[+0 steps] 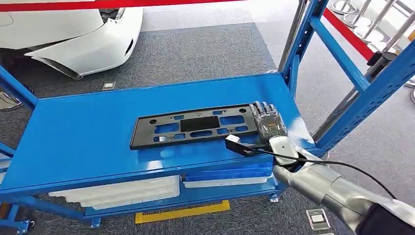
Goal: Take the parts from the cabinet and place them on the table.
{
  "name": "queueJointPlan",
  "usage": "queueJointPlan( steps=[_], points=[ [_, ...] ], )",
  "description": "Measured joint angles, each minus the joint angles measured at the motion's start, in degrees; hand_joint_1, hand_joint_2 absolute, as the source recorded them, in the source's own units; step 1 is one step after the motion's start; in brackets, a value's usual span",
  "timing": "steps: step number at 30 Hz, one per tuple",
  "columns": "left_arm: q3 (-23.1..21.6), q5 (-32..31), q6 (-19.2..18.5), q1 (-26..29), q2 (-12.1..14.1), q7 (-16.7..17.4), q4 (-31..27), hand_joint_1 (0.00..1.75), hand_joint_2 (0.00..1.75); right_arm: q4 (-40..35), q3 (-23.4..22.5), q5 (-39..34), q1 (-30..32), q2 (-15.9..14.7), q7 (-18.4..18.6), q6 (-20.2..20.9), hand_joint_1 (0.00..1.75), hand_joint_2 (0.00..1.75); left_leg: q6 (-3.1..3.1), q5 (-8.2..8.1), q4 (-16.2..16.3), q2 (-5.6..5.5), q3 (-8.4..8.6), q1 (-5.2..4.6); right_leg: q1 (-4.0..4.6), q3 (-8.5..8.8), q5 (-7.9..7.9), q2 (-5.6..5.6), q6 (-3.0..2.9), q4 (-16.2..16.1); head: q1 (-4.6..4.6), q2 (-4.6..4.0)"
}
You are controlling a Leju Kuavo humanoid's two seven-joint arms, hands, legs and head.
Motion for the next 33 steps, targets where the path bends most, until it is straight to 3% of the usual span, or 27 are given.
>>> queueJointPlan(
  steps=[18, 33],
  points=[
    [0.0, -0.18, -0.7, 0.19, 0.0, -0.98, 0.0, 0.0, 1.75, 1.55, -0.15, 1.62, 0.0, 3.48, -3.17, -4.57, 0.0, 1.75, 0.0, 0.0, 0.0, 0.0, 0.0, 0.0, 0.0, 0.0, 0.0, 0.0, 0.0, 0.01, 0.0, 0.0],
    [0.0, -0.2, -1.05, 0.2, 0.0, -0.9, 0.0, 0.0, 1.75, 2.73, -0.15, 2.1, -0.01, 5.9, -5.05, -5.42, 0.0, 1.75, 0.0, 0.0, 0.0, 0.0, 0.0, -0.01, -0.01, 0.0, 0.0, 0.0, 0.0, 0.01, 0.0, 0.0]
  ],
)
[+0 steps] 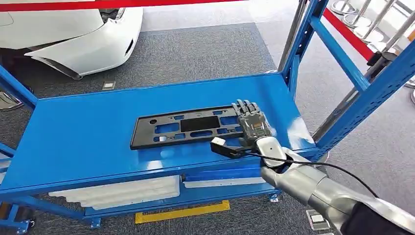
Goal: Take the parts from the cabinet and place them on the table.
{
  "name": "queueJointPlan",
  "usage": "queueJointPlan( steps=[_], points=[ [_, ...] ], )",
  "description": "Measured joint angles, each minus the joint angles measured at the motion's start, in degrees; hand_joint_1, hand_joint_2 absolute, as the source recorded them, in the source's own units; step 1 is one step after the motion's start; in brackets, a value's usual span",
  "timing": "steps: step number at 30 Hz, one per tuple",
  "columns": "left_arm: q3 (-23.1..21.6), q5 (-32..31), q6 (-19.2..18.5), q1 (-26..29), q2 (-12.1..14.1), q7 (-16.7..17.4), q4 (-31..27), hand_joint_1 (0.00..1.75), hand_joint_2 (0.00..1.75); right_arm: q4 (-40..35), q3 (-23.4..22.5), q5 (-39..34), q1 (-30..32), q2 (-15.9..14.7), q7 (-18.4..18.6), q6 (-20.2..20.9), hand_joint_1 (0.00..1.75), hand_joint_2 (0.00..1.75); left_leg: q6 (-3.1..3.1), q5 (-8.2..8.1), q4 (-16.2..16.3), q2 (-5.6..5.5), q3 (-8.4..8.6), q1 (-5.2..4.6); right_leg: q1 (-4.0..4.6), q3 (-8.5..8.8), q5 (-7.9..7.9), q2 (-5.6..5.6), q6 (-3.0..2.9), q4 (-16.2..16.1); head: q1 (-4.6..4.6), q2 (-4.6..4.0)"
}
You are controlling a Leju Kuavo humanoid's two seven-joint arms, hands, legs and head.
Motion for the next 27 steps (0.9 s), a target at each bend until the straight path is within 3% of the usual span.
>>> queueJointPlan(
  steps=[27],
  points=[
    [0.0, 0.06, -0.04, 0.02, 0.02, -0.07, 0.0, 0.0, 1.75, 1.33, -0.85, -0.87, -0.05, 1.11, -0.48, -0.15, 0.0, 1.75, 0.0, 0.0, 0.01, 0.0, 0.0, 0.0, 0.0, 0.0, 0.0, 0.0, 0.0, 0.0, 0.02, 0.0]
  ],
)
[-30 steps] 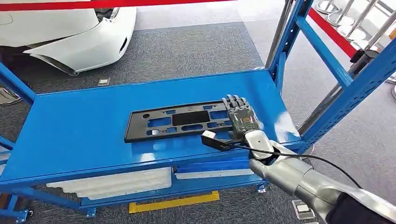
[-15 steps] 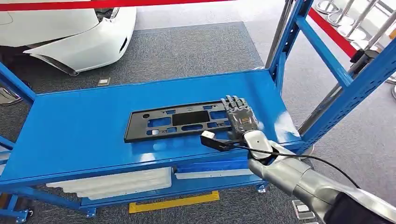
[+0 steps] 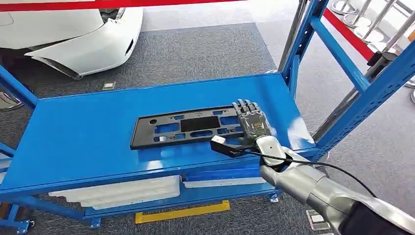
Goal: Take the parts from the cabinet and place them on the table.
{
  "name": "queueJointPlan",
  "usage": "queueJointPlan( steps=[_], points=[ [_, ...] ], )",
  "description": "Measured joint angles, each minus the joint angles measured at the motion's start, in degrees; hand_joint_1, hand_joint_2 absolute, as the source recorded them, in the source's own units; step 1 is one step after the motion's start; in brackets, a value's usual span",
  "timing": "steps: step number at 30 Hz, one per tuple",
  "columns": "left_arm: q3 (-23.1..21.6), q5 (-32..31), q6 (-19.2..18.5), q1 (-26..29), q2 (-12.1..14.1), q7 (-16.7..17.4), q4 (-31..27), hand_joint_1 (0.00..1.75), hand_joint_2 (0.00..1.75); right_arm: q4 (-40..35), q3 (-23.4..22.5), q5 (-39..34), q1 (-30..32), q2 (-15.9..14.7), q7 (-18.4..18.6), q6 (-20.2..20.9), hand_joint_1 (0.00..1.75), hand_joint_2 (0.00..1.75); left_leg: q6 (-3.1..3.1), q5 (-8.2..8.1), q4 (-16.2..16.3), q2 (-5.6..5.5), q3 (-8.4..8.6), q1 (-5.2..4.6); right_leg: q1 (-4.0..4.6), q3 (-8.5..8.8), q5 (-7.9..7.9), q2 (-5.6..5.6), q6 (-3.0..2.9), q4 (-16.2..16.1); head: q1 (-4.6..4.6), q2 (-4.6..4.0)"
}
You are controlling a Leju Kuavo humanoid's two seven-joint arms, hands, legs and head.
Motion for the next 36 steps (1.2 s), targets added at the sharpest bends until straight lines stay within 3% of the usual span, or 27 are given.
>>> queueJointPlan(
  steps=[36],
  points=[
    [0.0, 0.11, -0.04, 0.0, 0.0, 0.04, 0.02, 0.0, 1.75, 1.25, 0.0, -0.64, -0.15, 0.52, -0.81, -1.4, 0.0, 1.75, 0.0, 0.0, 0.01, 0.0, 0.0, 0.0, 0.0, 0.0, 0.0, 0.0, 0.0, 0.0, 0.0, 0.0]
  ],
)
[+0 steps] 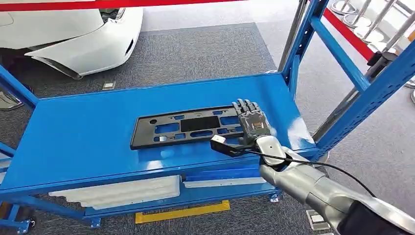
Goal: Take the parts from the cabinet and place them on the table.
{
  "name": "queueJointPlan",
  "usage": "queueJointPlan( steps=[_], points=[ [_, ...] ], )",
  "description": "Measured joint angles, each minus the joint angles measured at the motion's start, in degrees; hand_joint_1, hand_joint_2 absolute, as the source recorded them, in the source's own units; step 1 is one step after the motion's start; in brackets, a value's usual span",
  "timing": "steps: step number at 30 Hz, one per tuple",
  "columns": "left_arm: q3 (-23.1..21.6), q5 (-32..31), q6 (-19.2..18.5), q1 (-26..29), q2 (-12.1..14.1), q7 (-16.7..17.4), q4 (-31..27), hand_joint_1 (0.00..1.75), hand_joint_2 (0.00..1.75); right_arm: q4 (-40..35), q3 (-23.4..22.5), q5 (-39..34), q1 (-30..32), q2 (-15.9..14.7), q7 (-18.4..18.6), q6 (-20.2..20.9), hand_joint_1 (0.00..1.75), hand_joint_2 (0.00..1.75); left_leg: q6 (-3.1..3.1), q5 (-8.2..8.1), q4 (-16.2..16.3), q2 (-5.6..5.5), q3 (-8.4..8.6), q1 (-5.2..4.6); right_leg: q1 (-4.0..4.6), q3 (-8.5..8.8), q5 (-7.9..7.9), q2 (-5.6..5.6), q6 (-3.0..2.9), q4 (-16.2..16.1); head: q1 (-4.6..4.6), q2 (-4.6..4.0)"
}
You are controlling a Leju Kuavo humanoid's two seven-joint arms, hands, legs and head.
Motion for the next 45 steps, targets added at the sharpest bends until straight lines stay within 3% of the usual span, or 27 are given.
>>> queueJointPlan(
  steps=[35, 39, 45],
  points=[
    [0.0, -0.13, 0.07, 0.01, 0.0, -0.07, 0.0, 0.0, 1.75, 0.72, -0.02, -0.63, -0.4, 0.15, 0.28, -0.17, 0.0, 1.75, 0.0, 0.0, 0.03, 0.0, 0.01, 0.0, 0.0, -0.01, 0.0, 0.0, 0.0, 0.0, 0.02, 0.0],
    [0.0, -0.88, -0.35, 0.0, 0.11, 0.07, 0.0, 0.0, 1.75, -0.35, -0.09, -1.05, -0.16, -0.79, 2.56, 1.14, 0.0, 1.75, 0.0, 0.0, 0.06, 0.0, 0.03, 0.0, 0.0, -0.02, 0.0, 0.01, 0.0, -0.01, -0.02, 0.0],
    [-0.15, -2.49, -2.67, -0.1, 0.9, 0.55, 0.0, 0.0, 1.75, -5.4, -1.38, -1.11, 2.57, -5.07, 7.08, 4.06, 0.0, 1.75, 0.0, -0.01, 0.1, -0.04, 0.0, 0.0, 0.0, -0.02, 0.0, 0.0, 0.0, -0.01, -0.04, 0.0]
  ],
)
